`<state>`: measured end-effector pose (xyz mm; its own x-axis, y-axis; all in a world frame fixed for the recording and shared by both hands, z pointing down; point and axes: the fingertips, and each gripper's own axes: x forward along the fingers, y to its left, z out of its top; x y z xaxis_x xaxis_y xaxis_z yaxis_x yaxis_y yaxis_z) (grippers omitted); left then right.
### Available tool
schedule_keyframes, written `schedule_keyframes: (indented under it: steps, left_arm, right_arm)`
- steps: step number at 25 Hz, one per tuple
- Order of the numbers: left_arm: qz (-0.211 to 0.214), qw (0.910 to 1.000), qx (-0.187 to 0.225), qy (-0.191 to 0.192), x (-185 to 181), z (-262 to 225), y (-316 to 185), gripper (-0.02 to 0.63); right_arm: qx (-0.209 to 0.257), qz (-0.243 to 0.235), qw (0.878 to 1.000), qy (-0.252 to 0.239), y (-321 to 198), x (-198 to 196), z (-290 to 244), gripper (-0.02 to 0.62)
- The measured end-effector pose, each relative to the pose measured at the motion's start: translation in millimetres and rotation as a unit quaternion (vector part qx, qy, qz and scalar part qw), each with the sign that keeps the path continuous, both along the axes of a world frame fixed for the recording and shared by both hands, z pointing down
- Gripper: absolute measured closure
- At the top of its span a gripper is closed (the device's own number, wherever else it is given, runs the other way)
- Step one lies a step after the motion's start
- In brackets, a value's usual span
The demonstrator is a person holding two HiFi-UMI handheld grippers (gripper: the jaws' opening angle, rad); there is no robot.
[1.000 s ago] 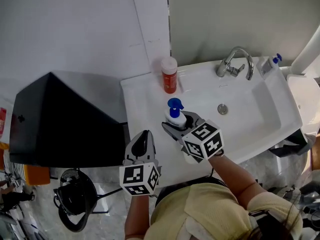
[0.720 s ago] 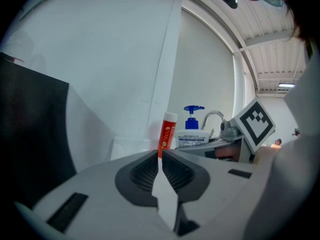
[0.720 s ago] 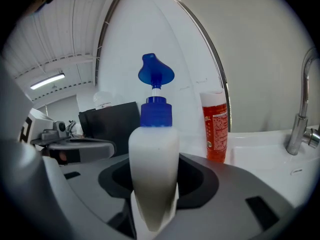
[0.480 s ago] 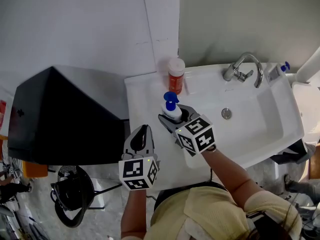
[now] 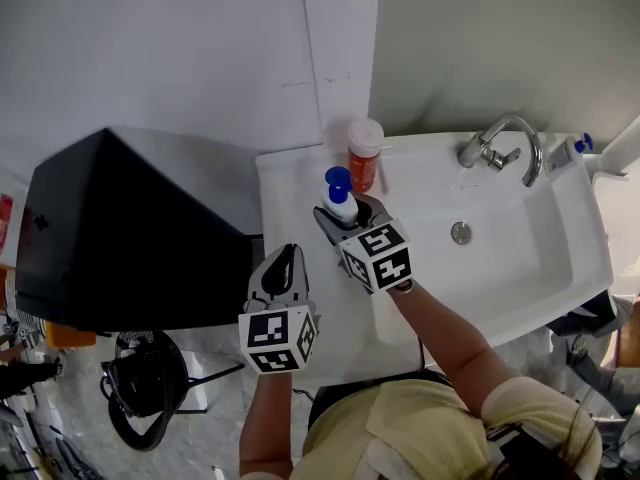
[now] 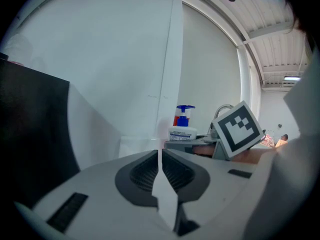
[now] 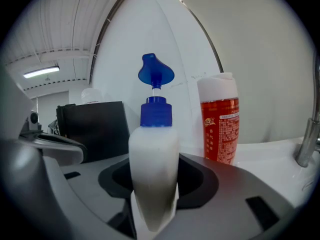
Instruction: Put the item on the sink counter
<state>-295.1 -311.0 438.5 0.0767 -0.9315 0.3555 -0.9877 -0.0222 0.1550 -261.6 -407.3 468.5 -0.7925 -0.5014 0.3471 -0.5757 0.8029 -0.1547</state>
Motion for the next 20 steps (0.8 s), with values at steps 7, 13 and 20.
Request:
schedule_keyframes:
  steps: [7, 13, 20]
  left_arm:
    - [-0.018, 0.9998, -0.005, -0.001, -13, 5, 6, 0.551]
    - [-0.039, 0.9992, -0.007, -0.005, -24, 7, 7, 0.551]
    - [-0.050, 0.9987, -0.009, -0.002, -27, 11, 4, 0.551]
  right_arm:
    - [0.019, 0.019, 1.000, -0.006, -22, -14, 10, 0.388]
    - [0.022, 0.034, 0.999, -0.008, -32, -18, 20, 0.388]
    - [0.035, 0.043, 0.998, -0.010, -41, -26, 22, 0.388]
